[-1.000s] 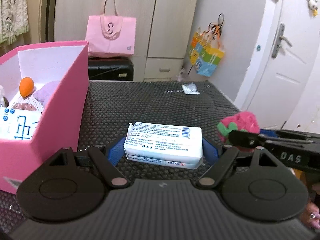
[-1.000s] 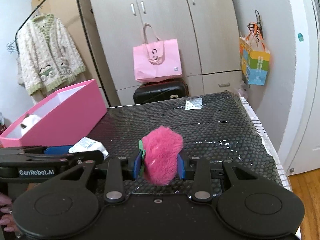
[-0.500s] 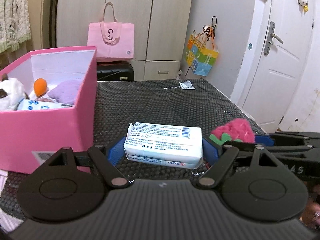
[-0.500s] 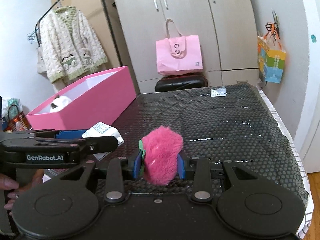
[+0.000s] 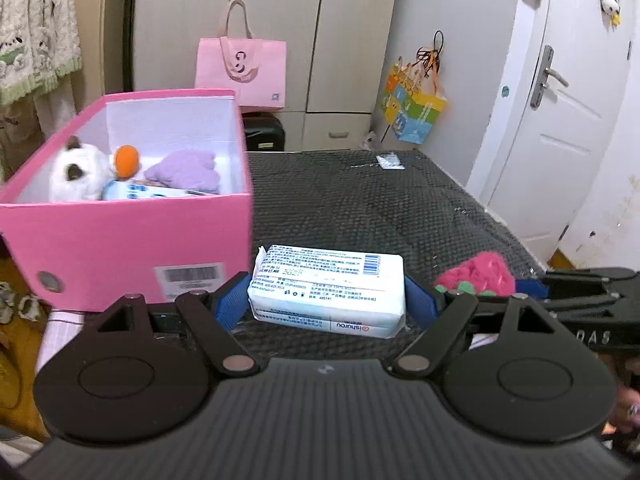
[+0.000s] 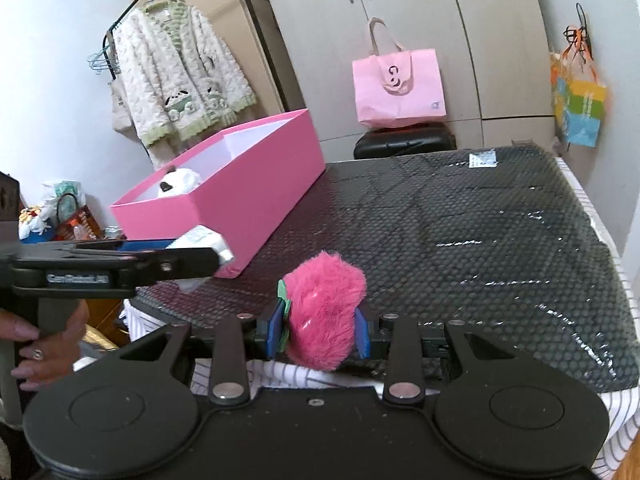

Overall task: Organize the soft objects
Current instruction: 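Lift the white pack and strawberry plush and carry both over the pink box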

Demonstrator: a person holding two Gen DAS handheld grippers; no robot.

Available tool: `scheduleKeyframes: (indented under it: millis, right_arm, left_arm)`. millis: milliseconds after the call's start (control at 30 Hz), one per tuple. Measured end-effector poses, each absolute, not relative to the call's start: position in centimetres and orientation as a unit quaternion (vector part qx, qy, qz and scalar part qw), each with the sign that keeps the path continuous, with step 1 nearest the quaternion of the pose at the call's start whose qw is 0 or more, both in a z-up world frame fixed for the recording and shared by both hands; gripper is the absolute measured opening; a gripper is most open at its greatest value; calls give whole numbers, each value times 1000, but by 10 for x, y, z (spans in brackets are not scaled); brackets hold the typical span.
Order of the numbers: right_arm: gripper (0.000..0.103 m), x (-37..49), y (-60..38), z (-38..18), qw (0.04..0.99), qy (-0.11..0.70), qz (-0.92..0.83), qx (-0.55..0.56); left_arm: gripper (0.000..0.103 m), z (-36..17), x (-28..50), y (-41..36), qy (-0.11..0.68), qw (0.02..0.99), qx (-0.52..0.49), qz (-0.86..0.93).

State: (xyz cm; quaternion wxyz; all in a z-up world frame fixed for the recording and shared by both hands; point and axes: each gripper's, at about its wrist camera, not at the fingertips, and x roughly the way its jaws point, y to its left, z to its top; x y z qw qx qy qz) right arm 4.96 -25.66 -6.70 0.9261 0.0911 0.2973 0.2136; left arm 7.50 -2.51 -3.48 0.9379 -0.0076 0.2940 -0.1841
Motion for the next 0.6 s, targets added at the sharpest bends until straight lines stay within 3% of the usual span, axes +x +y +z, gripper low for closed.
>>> scheduleKeyframes:
  millis: [600]
  right_arm:
    - [42,61,-206,-29,905,278,308,91]
  left_arm:
    - [81,10,65,40,289,935,-27,-203]
